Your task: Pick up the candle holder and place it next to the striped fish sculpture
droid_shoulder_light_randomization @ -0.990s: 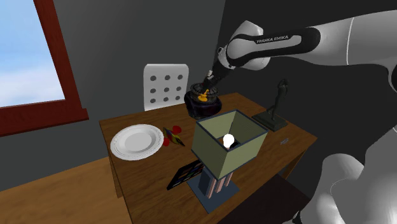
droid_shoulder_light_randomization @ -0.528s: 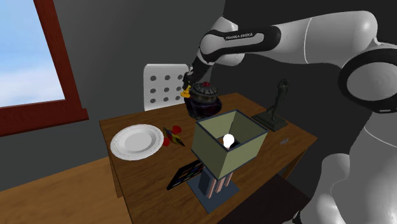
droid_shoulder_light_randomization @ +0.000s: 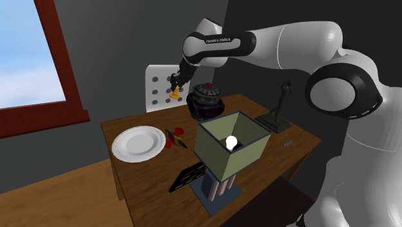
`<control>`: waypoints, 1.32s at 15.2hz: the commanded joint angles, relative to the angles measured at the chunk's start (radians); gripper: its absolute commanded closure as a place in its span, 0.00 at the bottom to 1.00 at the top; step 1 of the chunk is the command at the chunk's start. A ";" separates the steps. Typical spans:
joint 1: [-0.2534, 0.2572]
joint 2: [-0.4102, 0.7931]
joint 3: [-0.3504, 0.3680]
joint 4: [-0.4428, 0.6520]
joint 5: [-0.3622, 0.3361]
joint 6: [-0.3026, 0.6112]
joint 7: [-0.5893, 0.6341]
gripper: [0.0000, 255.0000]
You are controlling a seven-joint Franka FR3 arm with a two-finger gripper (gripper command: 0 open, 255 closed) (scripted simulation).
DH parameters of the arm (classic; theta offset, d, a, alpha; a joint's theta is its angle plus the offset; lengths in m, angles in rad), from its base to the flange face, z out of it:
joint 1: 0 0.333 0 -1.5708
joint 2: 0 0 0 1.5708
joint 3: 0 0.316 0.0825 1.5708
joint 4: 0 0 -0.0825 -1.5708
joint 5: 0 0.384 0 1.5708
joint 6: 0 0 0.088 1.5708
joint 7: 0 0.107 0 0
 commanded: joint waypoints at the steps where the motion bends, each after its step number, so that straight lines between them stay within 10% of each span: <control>1: -0.001 0.005 0.003 -0.021 0.008 0.025 -0.009 1.00; 20: -0.022 0.084 0.052 -0.160 0.103 0.232 -0.098 1.00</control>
